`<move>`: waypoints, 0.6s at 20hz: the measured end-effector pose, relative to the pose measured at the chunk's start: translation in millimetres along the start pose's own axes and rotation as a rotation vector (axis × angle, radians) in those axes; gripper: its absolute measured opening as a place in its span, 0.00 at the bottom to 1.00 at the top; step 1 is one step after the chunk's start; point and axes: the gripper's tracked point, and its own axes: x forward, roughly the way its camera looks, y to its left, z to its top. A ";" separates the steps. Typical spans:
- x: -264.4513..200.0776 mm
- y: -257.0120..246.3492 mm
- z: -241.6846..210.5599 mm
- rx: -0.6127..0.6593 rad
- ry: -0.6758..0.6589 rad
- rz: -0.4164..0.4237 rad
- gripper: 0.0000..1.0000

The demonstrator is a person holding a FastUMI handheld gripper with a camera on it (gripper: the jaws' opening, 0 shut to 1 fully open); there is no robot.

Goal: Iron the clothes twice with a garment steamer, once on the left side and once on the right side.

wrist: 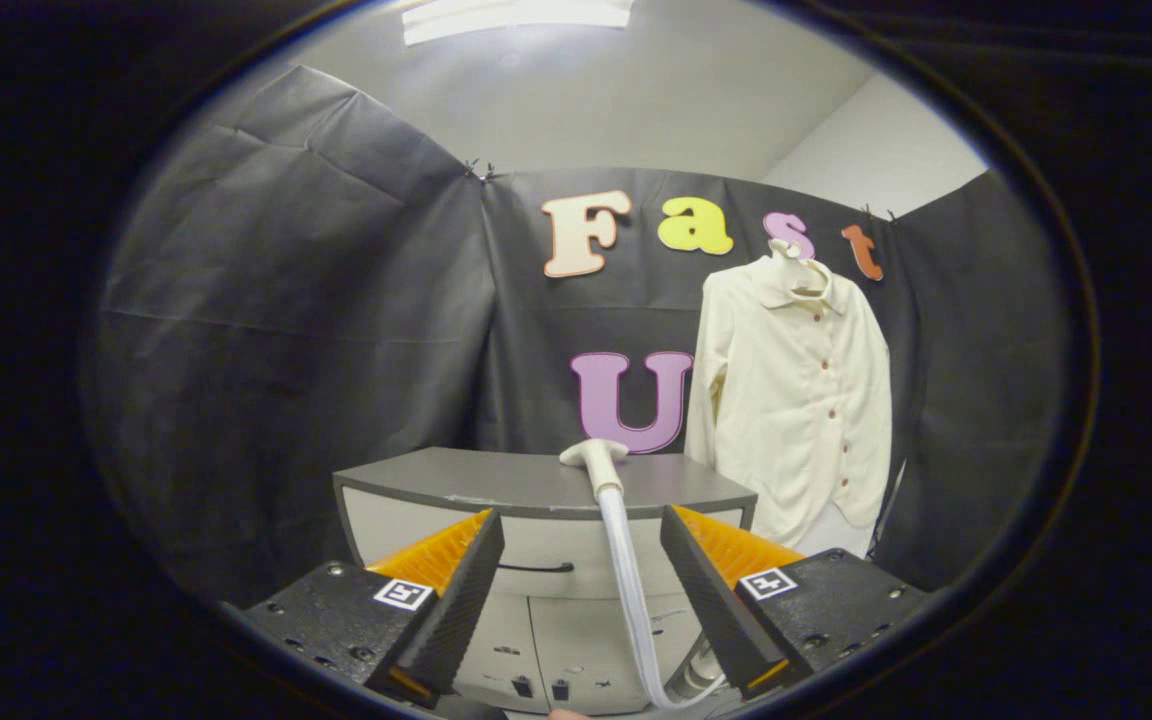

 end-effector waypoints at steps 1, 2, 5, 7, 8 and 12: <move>8.4 1.4 -1.1 0.000 0.004 0.002 0.96; 18.9 3.5 -3.2 0.001 0.012 0.010 0.96; 47.1 4.1 -7.2 0.027 0.039 0.019 0.96; 65.3 3.2 -6.9 0.035 0.051 0.020 0.96; 75.3 1.1 -5.1 0.030 0.050 0.013 0.96; 111.2 1.1 -8.3 -0.013 0.076 0.012 0.96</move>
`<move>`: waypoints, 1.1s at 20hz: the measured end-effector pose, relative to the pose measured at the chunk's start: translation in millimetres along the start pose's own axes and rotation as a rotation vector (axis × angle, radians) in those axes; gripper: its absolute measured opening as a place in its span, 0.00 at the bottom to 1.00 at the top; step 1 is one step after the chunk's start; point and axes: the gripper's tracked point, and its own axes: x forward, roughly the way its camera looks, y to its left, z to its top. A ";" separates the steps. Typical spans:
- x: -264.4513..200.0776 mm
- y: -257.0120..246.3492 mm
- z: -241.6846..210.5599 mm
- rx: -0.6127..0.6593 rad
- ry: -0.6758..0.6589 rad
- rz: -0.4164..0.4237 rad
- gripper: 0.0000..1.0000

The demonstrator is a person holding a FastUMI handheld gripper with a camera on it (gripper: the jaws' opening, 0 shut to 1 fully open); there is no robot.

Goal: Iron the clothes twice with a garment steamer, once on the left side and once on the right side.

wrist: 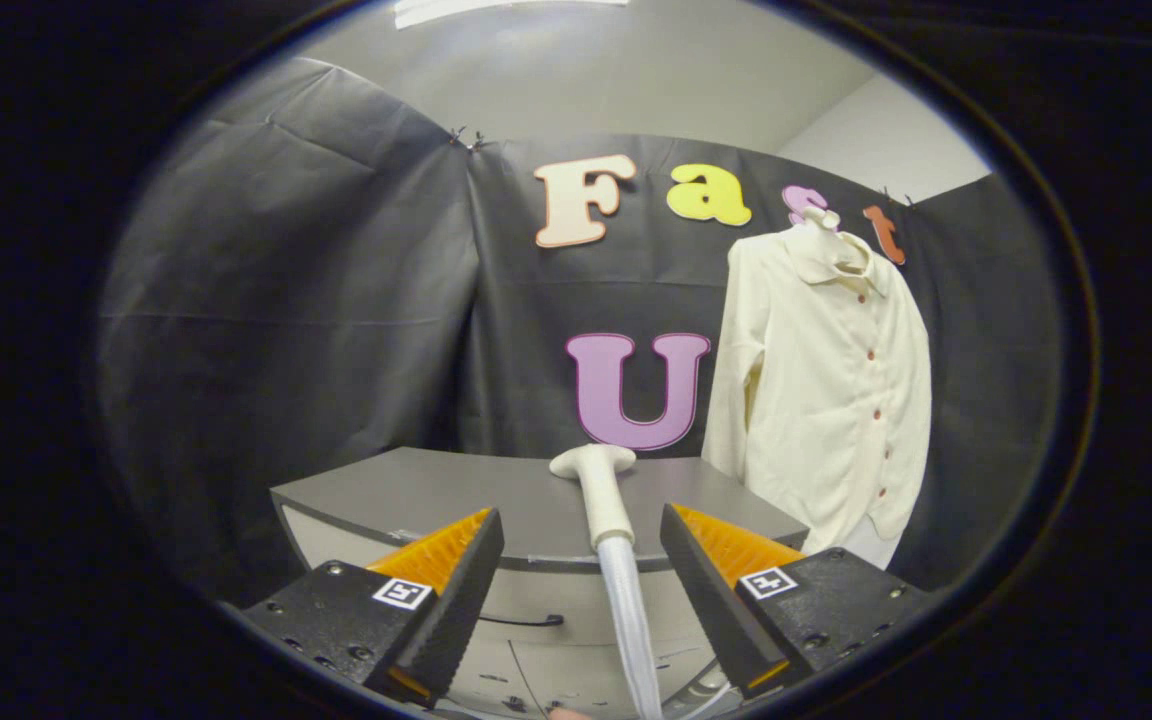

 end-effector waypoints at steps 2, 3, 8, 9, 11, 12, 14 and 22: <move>16.8 2.3 -1.3 -0.010 0.023 0.007 0.96; 24.6 4.6 -2.1 -0.011 0.033 0.014 0.96; 67.8 8.9 -18.4 0.013 0.136 0.038 0.98; 75.8 8.3 -24.2 0.012 0.165 0.039 0.98; 90.6 4.8 -34.0 0.008 0.213 0.034 0.97; 98.6 1.6 -37.2 0.009 0.227 0.027 0.96; 109.9 -4.0 -46.3 0.015 0.265 0.022 0.90; 134.6 -16.5 -71.0 -0.013 0.396 0.023 0.42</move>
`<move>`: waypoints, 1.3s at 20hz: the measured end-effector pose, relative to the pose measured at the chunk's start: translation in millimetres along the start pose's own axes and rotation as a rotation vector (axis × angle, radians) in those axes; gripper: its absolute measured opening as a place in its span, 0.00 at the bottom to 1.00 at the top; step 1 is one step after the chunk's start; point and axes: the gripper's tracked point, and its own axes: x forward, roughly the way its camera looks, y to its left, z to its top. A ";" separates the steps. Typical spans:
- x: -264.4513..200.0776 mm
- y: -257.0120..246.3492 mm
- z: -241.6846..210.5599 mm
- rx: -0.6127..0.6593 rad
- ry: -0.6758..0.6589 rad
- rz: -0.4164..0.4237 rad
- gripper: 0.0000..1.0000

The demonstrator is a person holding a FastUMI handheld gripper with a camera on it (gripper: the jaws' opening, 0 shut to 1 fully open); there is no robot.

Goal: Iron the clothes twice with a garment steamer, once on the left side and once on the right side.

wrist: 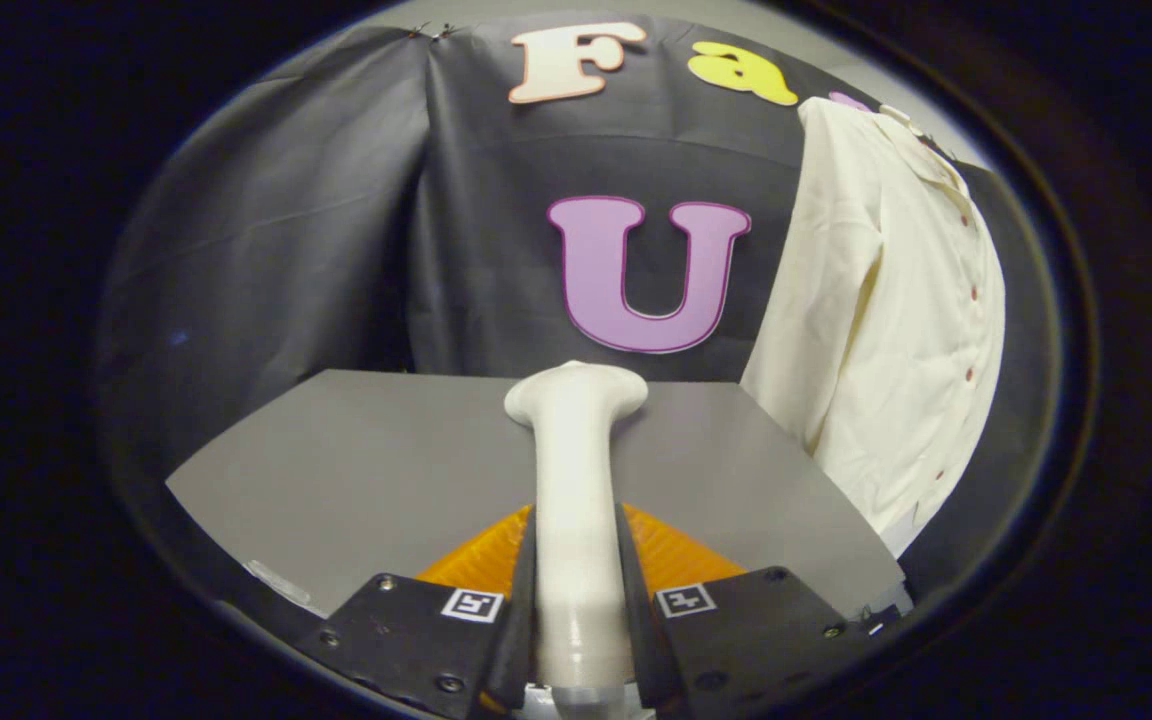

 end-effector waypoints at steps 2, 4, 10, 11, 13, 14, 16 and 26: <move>-2.0 2.0 -2.9 0.012 0.020 0.021 0.40; 1.3 3.4 -3.4 0.008 0.019 0.048 0.39; -21.3 -3.2 9.2 0.076 -0.094 0.090 0.36; -32.7 -6.3 9.1 0.085 -0.109 0.104 0.36; -58.2 -18.4 18.1 0.099 -0.176 0.126 0.36; -72.2 -27.5 23.3 0.108 -0.215 0.126 0.36; -100.9 -46.3 27.5 0.122 -0.267 0.133 0.36; -193.2 -176.9 46.9 0.174 -0.490 0.038 0.35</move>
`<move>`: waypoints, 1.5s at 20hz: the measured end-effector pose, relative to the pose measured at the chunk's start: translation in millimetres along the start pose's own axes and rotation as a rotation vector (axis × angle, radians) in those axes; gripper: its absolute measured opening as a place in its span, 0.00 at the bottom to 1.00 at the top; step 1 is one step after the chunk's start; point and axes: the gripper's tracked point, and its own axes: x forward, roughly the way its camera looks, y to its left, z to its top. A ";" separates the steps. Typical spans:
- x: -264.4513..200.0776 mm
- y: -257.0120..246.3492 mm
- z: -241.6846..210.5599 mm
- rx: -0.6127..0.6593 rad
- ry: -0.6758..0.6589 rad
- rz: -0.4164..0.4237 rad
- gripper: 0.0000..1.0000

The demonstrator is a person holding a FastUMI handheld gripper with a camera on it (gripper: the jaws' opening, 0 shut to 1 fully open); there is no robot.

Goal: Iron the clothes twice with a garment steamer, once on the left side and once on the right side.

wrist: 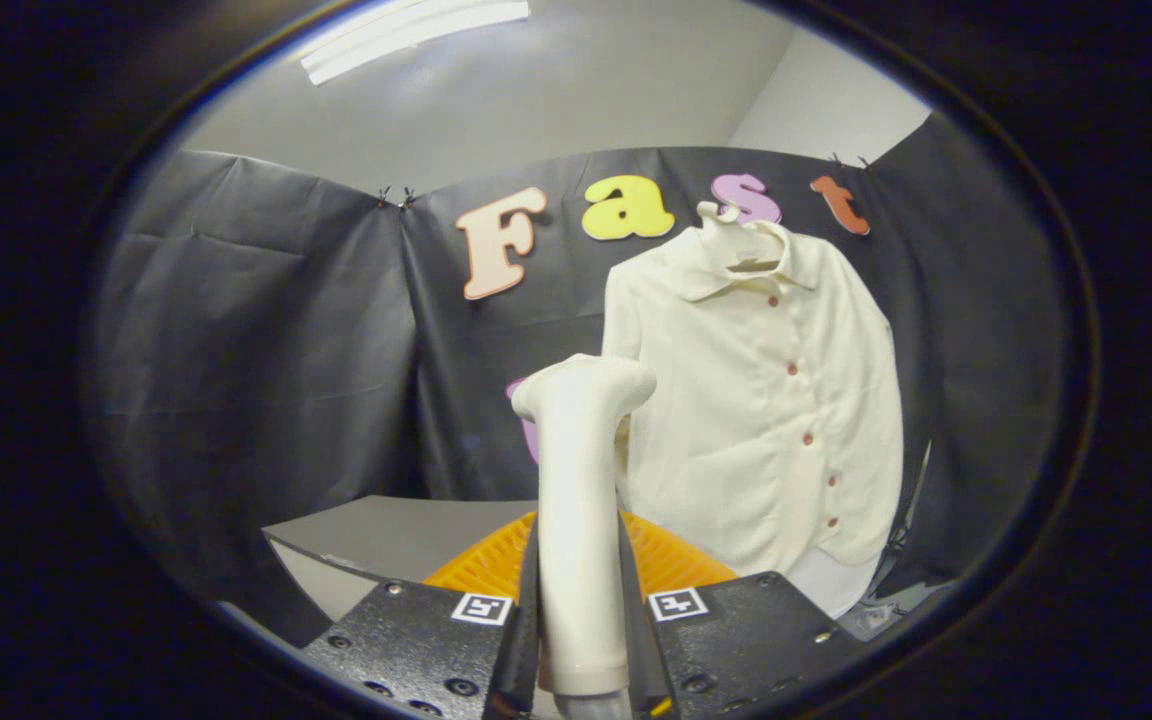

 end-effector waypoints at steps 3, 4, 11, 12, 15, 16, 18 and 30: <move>2.4 -25.8 6.7 -0.006 -0.023 -0.026 0.35; 5.9 -33.1 5.3 -0.015 -0.021 -0.035 0.35; 36.2 -72.0 15.1 -0.058 -0.059 -0.078 0.35; 42.0 -77.4 19.4 -0.059 -0.075 -0.079 0.35; 57.9 -92.7 27.7 -0.048 -0.096 -0.095 0.35; 64.6 -97.0 29.8 -0.039 -0.103 -0.099 0.35; 78.0 -105.1 35.3 -0.014 -0.124 -0.104 0.35; 122.6 -131.0 5.9 -0.004 -0.132 -0.090 0.34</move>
